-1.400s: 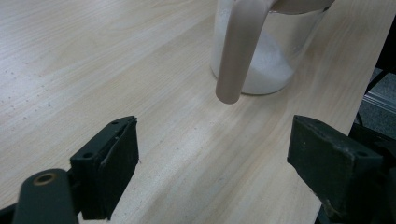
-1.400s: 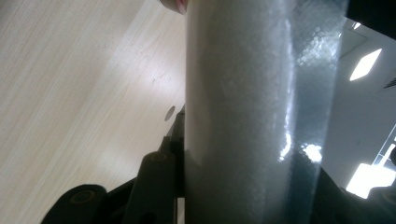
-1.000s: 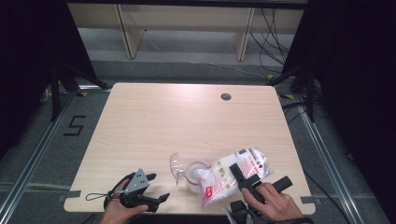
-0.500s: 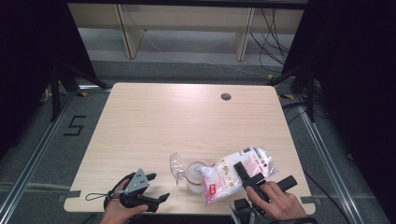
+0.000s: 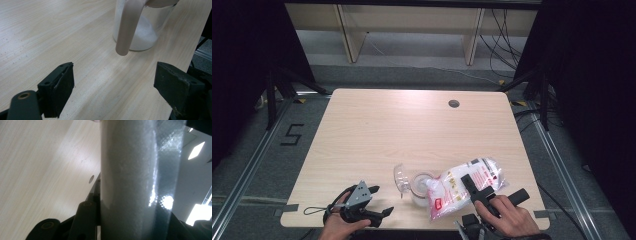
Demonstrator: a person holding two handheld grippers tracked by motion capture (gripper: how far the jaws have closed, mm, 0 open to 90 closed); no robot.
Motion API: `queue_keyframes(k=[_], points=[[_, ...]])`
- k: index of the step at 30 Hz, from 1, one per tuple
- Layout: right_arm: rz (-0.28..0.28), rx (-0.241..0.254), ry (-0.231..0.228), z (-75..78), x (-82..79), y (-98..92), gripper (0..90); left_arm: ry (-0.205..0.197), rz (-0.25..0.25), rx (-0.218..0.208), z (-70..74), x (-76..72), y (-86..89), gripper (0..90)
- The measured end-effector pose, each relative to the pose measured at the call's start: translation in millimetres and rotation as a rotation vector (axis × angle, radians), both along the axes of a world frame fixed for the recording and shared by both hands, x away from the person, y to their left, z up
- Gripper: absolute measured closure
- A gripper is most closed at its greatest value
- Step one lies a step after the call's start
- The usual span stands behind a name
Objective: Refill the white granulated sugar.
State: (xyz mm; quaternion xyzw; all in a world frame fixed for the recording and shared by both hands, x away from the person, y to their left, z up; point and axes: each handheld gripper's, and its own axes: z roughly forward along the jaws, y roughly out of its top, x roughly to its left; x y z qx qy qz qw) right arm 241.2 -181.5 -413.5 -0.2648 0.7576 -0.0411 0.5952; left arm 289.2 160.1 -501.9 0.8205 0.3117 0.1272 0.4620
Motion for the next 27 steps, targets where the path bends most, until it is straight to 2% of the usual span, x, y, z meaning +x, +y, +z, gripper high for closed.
queue_keyframes(k=[2, 3, 4, 11, 13, 15, 16, 18, 19, 20, 22, 23, 27], points=[[0.01, -0.002, 0.005, -0.5, 0.0, 1.4, 71.8, 0.0, 0.0, 0.0, 0.1, 0.0, 0.1, 16.1], [0.004, 0.013, 0.006, -1.7, -0.8, 1.5, 71.8, 0.0, 0.0, 0.001, 0.1, 0.0, 0.2, 16.1], [0.013, 0.002, 0.008, -1.4, -0.8, 2.8, 71.8, 0.0, -0.001, 0.001, 0.2, 0.0, 0.2, 16.0], [0.006, 0.009, 0.007, -3.2, -1.9, 3.6, 72.0, -0.001, -0.001, 0.001, 0.2, 0.0, 0.2, 16.1], [0.0, -0.005, 0.005, -2.5, -1.1, 2.9, 72.0, -0.001, 0.0, 0.002, 0.3, -0.1, 0.2, 16.0], [-0.007, 0.014, 0.008, -3.2, -0.9, 0.9, 72.1, 0.0, 0.0, 0.0, 0.1, 0.0, 0.1, 16.1], [0.006, -0.023, 0.0, -0.4, 0.4, 1.5, 72.1, 0.0, 0.0, 0.0, 0.1, -0.1, 0.1, 16.0], [0.009, -0.035, -0.009, 1.2, 1.3, 0.0, 72.2, -0.001, 0.0, 0.001, 0.1, -0.1, 0.0, 16.1], [-0.006, 0.006, 0.005, -1.0, 0.6, -1.0, 72.2, -0.001, 0.0, 0.0, 0.1, -0.1, 0.0, 16.1], [0.006, -0.026, -0.001, 1.5, 1.5, -0.4, 72.2, 0.0, 0.0, 0.002, 0.2, -0.1, 0.1, 16.1], [-0.011, -0.006, 0.003, 0.1, 1.7, -2.9, 72.3, -0.001, 0.0, 0.002, 0.2, -0.2, 0.2, 16.1], [0.001, -0.031, -0.004, 1.7, 2.7, -2.6, 72.3, -0.001, -0.001, 0.002, 0.3, -0.2, 0.2, 16.0], [-0.026, -0.013, 0.002, 0.4, 2.2, -5.2, 72.4, 0.0, -0.001, 0.002, 0.2, -0.1, 0.2, 16.1]])
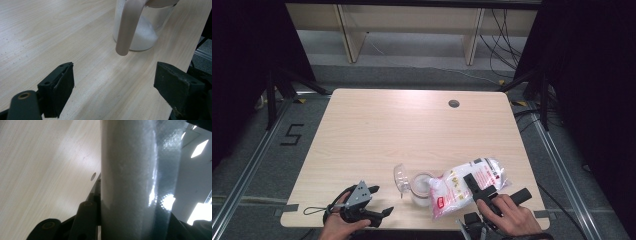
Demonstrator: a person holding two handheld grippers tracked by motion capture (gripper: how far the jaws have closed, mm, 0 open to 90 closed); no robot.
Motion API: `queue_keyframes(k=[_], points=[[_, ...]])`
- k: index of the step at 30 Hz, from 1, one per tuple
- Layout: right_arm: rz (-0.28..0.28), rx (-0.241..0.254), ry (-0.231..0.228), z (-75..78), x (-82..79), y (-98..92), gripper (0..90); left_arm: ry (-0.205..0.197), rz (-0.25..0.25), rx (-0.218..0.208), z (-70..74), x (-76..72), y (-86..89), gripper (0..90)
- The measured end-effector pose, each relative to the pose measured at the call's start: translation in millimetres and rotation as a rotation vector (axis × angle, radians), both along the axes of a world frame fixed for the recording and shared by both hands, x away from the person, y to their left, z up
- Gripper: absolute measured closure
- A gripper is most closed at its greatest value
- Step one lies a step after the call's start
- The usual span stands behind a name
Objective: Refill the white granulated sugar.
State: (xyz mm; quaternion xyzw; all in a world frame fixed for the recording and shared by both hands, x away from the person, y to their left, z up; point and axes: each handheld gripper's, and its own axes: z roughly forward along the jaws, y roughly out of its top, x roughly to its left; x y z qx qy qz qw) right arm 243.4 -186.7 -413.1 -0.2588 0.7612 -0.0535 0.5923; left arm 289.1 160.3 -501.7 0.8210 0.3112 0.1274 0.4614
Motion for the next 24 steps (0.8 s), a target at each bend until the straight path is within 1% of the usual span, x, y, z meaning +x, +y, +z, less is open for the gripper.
queue_keyframes(k=[2, 3, 4, 5, 7, 9, 10, 11, 13, 14, 15, 16, 17, 18, 20, 21, 22, 23, 24], points=[[-0.001, 0.006, 0.003, -0.2, 0.2, -0.4, 72.5, 0.0, 0.0, 0.001, 0.1, 0.0, 0.0, 16.1], [0.002, -0.008, -0.002, 0.6, 0.6, -0.3, 72.5, 0.0, 0.0, 0.0, 0.1, 0.0, 0.0, 16.1], [0.002, 0.003, 0.003, -0.2, 0.7, -0.6, 72.5, 0.0, 0.0, 0.0, 0.1, 0.0, 0.0, 16.1], [0.015, -0.02, -0.001, 1.4, 1.4, 0.3, 72.5, 0.0, -0.001, -0.002, -0.3, 0.2, -0.1, 16.1], [0.011, -0.017, 0.0, 1.3, 1.2, 0.2, 72.5, 0.0, 0.0, 0.0, 0.0, -0.1, -0.2, 16.1], [-0.003, 0.004, 0.001, 0.2, -0.2, 0.0, 72.5, 0.0, 0.001, -0.001, -0.1, -0.1, -0.2, 16.1], [0.017, -0.003, -0.001, 0.8, -0.1, 1.4, 72.6, 0.0, 0.001, -0.001, -0.1, 0.0, -0.2, 16.1], [0.007, 0.004, -0.003, 0.5, -1.5, 1.4, 72.6, -0.002, 0.0, -0.005, -0.5, 0.2, -0.4, 16.0], [0.016, 0.009, 0.004, -0.4, -1.8, 3.2, 72.6, 0.0, 0.001, 0.0, 0.0, -0.2, -0.2, 16.1], [0.024, 0.0, 0.005, 0.0, -1.9, 4.5, 72.6, 0.0, 0.0, 0.0, 0.0, -0.1, -0.2, 16.1], [0.044, -0.024, -0.002, 1.6, -1.1, 5.6, 72.6, 0.0, -0.001, -0.002, -0.2, 0.2, -0.1, 16.1], [0.032, 0.011, 0.01, -0.8, -2.5, 6.0, 72.6, 0.001, -0.002, -0.003, -0.3, 0.4, -0.1, 16.1], [0.047, 0.005, 0.011, -0.5, -2.3, 7.4, 72.6, 0.0, 0.001, -0.001, 0.0, 0.0, 0.0, 16.1], [0.034, 0.026, 0.015, -1.7, -3.2, 6.8, 72.6, -0.001, -0.001, -0.005, -0.4, 0.2, -0.2, 16.1], [0.034, 0.025, 0.016, -2.0, -3.3, 7.0, 72.6, 0.0, 0.0, -0.001, -0.1, -0.1, -0.1, 16.1], [0.056, -0.023, 0.001, 0.4, -1.9, 7.9, 72.7, 0.0, -0.002, -0.002, -0.2, 0.1, -0.2, 16.1], [0.073, -0.04, -0.001, 1.3, -0.9, 9.0, 72.7, -0.001, -0.002, -0.005, -0.5, 0.3, -0.3, 16.1], [0.041, 0.011, 0.017, -1.9, -2.1, 7.2, 72.7, 0.0, 0.001, -0.002, -0.1, -0.1, -0.2, 16.1], [0.032, 0.016, 0.013, -1.9, -2.6, 6.5, 72.7, 0.0, 0.0, -0.001, -0.1, 0.0, -0.1, 16.1]])
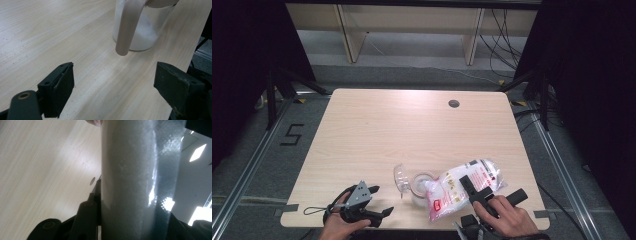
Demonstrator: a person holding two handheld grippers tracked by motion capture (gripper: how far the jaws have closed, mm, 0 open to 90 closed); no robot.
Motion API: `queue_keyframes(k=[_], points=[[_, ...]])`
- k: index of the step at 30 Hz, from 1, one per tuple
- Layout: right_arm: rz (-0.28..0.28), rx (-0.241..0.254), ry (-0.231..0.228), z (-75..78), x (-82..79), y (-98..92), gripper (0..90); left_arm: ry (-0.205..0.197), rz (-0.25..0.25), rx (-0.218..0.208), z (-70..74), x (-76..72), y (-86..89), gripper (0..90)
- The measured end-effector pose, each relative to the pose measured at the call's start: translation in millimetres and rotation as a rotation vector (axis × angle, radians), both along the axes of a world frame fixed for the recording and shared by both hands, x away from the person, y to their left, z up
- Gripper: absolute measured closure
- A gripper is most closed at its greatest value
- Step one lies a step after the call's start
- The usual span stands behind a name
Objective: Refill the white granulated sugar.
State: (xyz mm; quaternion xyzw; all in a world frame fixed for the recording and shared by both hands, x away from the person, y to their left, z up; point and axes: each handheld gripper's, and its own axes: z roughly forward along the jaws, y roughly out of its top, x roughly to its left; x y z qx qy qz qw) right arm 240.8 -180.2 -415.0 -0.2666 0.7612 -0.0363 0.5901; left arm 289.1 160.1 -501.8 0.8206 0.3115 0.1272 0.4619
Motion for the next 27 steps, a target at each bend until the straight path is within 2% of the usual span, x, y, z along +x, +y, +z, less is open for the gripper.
queue_keyframes(k=[2, 4, 5, 6, 8, 9, 10, 12, 14, 15, 18, 20, 21, 23, 24, 26, 27], points=[[-0.013, 0.007, -0.001, -0.1, 0.2, -1.6, 72.7, 0.0, 0.001, 0.0, 0.0, 0.0, 0.0, 16.1], [0.003, -0.026, -0.008, 2.9, 2.3, -2.2, 72.8, -0.001, 0.003, 0.0, -0.2, -0.1, -0.3, 16.1], [-0.019, -0.005, -0.007, 1.7, 1.6, -4.2, 72.8, 0.001, 0.003, -0.007, -0.4, -0.4, -0.8, 16.1], [-0.007, -0.029, -0.014, 3.3, 2.7, -3.8, 72.8, 0.001, 0.003, -0.006, -0.5, -0.3, -0.8, 16.1], [-0.01, -0.028, -0.012, 3.7, 3.0, -4.8, 72.8, 0.003, 0.001, -0.006, -0.6, -0.1, -0.8, 16.1], [-0.027, -0.008, -0.012, 2.9, 1.9, -6.1, 72.8, 0.003, 0.0, -0.006, -0.6, -0.1, -0.8, 16.1], [-0.014, -0.02, -0.013, 3.9, 2.5, -5.2, 72.8, 0.003, 0.001, -0.007, -0.6, -0.1, -0.9, 16.1], [-0.025, -0.011, -0.018, 3.1, 1.2, -5.1, 72.8, 0.003, 0.0, -0.006, -0.5, -0.1, -0.9, 16.1], [0.0, -0.036, -0.017, 4.1, 1.6, -3.0, 72.8, 0.003, 0.0, -0.006, -0.6, -0.1, -0.8, 16.1], [-0.01, -0.005, -0.011, 2.0, 0.2, -2.3, 72.8, 0.003, 0.0, -0.007, -0.5, -0.1, -0.8, 16.1], [0.002, 0.002, -0.005, -0.2, -1.0, 1.5, 72.9, 0.001, 0.003, -0.006, -0.4, -0.3, -0.8, 16.1], [0.016, -0.003, 0.001, -0.6, -0.8, 3.0, 72.9, -0.001, 0.003, -0.001, -0.2, -0.1, -0.3, 16.1], [0.04, -0.037, -0.007, 1.2, 0.6, 3.4, 72.9, -0.002, 0.003, 0.0, -0.2, -0.1, -0.2, 16.1], [0.041, -0.045, -0.005, 0.6, 2.0, 3.1, 73.0, 0.0, -0.001, 0.001, 0.0, 0.0, 0.0, 16.1], [0.024, -0.054, -0.014, 0.6, 1.6, 1.9, 73.1, 0.0, 0.0, 0.0, 0.0, 0.0, 0.0, 16.1], [-0.012, -0.008, 0.001, -1.7, 1.4, -1.4, 73.1, -0.001, 0.003, 0.0, -0.2, -0.1, -0.2, 16.1], [0.006, -0.058, -0.019, 2.3, 2.9, -1.8, 73.1, 0.001, 0.003, -0.006, -0.4, -0.2, -0.7, 16.1]])
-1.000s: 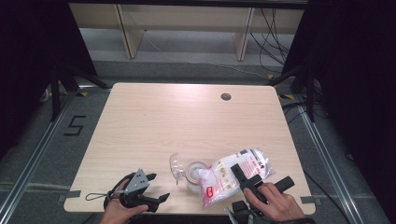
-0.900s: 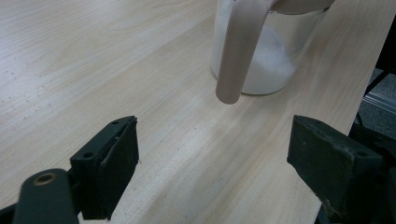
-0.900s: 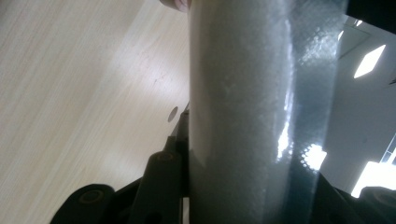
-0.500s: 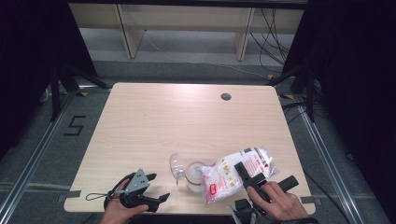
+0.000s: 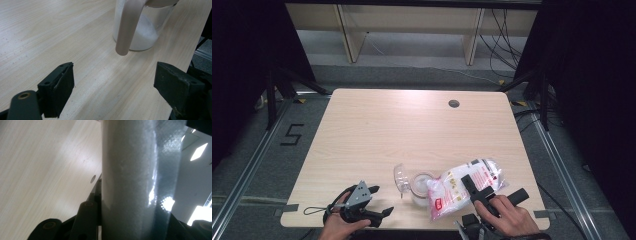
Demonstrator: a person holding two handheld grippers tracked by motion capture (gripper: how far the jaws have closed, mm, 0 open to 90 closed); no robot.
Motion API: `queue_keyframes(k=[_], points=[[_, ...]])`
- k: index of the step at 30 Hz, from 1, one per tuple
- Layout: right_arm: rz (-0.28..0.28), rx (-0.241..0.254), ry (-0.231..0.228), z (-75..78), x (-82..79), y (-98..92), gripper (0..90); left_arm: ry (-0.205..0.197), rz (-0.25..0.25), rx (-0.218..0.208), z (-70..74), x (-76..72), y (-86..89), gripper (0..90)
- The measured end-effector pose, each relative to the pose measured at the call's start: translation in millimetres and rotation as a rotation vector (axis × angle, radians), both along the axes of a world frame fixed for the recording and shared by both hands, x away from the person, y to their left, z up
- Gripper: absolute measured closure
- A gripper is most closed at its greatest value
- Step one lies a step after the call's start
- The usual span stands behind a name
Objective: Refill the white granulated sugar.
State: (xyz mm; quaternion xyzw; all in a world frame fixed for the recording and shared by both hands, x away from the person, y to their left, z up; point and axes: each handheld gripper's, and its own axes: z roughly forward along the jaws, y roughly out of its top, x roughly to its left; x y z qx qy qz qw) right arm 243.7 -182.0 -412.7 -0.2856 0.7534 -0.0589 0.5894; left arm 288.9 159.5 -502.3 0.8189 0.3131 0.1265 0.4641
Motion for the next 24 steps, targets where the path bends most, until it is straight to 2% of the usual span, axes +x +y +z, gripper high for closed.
queue_keyframes(k=[1, 3, 4, 6, 7, 9, 10, 11, 12, 15, 16, 19, 20, 21, 22, 23, 24], points=[[-0.024, 0.032, 0.004, -1.5, -1.4, -1.7, 73.2, 0.0, 0.0, 0.0, 0.0, 0.0, -0.1, 16.1], [-0.032, 0.018, 0.0, -0.4, -1.8, -1.6, 73.2, 0.002, -0.003, 0.0, 0.0, 0.1, -0.1, 16.1], [-0.036, -0.006, -0.006, 1.1, -2.7, -1.2, 73.3, 0.002, -0.002, 0.001, 0.0, 0.1, -0.1, 16.1], [-0.025, 0.011, 0.001, 0.7, -3.1, -0.3, 73.3, 0.0, 0.001, 0.002, 0.0, -0.1, -0.1, 16.1], [0.003, -0.036, -0.011, 3.8, -2.0, 0.9, 73.3, -0.001, 0.001, 0.006, 0.2, 0.0, 0.2, 16.1], [0.006, -0.019, -0.009, 1.9, -2.2, 1.4, 73.3, 0.0, 0.0, 0.0, 0.1, -0.1, 0.0, 16.1], [-0.019, 0.016, 0.001, -0.6, -3.8, 1.1, 73.3, 0.0, 0.001, 0.0, 0.0, -0.1, 0.0, 16.1], [0.008, -0.021, -0.007, 1.5, -2.0, 2.0, 73.3, -0.002, 0.0, 0.007, 0.2, 0.1, 0.4, 16.1], [-0.013, 0.013, 0.002, -0.7, -3.4, 1.4, 73.3, -0.002, 0.0, 0.006, 0.3, 0.0, 0.4, 16.1], [-0.018, 0.013, 0.001, -0.2, -3.6, 0.7, 73.3, -0.002, 0.0, 0.006, 0.2, 0.0, 0.3, 16.1], [0.006, -0.027, -0.008, 2.7, -1.6, 1.5, 73.3, -0.002, 0.0, 0.007, 0.2, 0.0, 0.3, 16.1], [-0.003, -0.035, -0.009, 2.7, -2.3, 1.1, 73.4, 0.0, 0.001, 0.001, 0.0, -0.1, -0.2, 16.1], [-0.001, -0.018, -0.004, 1.3, -2.5, 1.2, 73.4, 0.002, -0.003, 0.001, 0.0, 0.1, -0.1, 16.1], [-0.013, 0.019, 0.005, -1.0, -3.9, 0.9, 73.4, 0.002, -0.003, 0.002, 0.0, 0.1, -0.1, 16.1], [-0.007, 0.019, 0.006, -1.1, -3.8, 1.6, 73.4, 0.001, -0.004, 0.003, 0.1, 0.1, 0.0, 16.1], [0.015, -0.017, -0.003, 0.9, -2.2, 2.5, 73.4, -0.005, -0.003, 0.01, 0.3, 0.1, 0.4, 16.1], [0.013, -0.023, -0.005, 1.1, -2.2, 2.7, 73.4, -0.008, -0.003, 0.0, -0.5, 0.6, 0.0, 16.1]])
